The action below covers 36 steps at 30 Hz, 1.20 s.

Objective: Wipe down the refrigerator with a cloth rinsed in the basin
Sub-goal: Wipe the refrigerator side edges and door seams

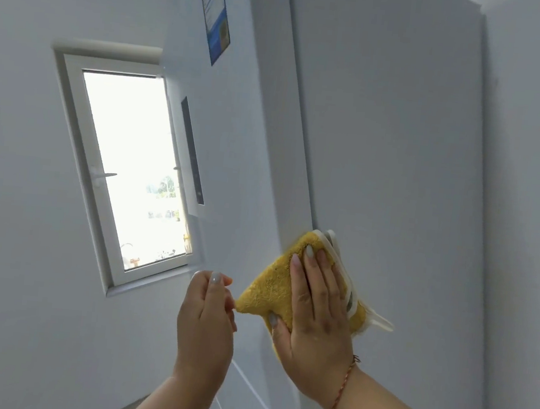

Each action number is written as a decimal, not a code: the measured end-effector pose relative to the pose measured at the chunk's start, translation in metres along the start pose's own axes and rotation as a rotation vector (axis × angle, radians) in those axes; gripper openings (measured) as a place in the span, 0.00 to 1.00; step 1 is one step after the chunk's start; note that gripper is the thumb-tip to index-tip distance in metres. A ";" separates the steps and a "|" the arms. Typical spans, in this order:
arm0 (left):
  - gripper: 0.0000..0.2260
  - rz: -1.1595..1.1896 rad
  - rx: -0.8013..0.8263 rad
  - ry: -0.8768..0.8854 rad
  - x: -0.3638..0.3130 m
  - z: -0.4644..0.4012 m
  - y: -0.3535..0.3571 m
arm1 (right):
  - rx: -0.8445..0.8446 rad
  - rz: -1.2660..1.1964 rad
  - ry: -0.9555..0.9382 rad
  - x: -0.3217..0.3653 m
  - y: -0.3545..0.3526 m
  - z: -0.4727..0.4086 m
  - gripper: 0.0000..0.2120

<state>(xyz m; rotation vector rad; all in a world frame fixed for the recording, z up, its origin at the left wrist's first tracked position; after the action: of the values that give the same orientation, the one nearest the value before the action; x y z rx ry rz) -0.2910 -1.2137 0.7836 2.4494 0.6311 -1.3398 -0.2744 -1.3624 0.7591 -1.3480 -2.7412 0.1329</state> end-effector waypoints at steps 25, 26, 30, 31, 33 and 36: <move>0.11 -0.063 0.054 -0.233 0.058 0.063 0.001 | 0.278 0.137 0.263 0.008 0.018 0.224 0.33; 0.11 -0.067 0.057 -0.241 0.061 0.066 0.001 | 0.309 0.153 0.282 0.007 0.018 0.234 0.33; 0.11 -0.098 0.072 -0.276 0.072 0.078 0.001 | 0.382 0.040 0.377 0.009 0.011 0.265 0.31; 0.11 -0.107 0.077 -0.287 0.076 0.081 0.001 | 0.394 -0.010 0.403 0.009 0.008 0.266 0.33; 0.11 -0.114 0.085 -0.319 0.082 0.088 0.000 | 0.410 -0.073 0.435 0.008 0.003 0.260 0.36; 0.11 -0.115 0.091 -0.366 0.087 0.096 -0.005 | 0.380 -0.199 0.608 0.010 -0.002 0.247 0.36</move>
<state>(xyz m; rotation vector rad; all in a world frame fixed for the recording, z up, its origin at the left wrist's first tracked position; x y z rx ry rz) -0.3218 -1.2305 0.6587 2.1740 0.6353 -1.8400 -0.3102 -1.3659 0.5147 -0.8336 -2.1759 0.1826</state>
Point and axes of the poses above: each hand's wrist, its own z-axis away from the middle knuckle, its own y-axis out of the palm, x = y × z, the point moved 6 cm from there along -z, towards the middle knuckle, and after that the axes turned 3 degrees about -y, right-handed, at the moved point
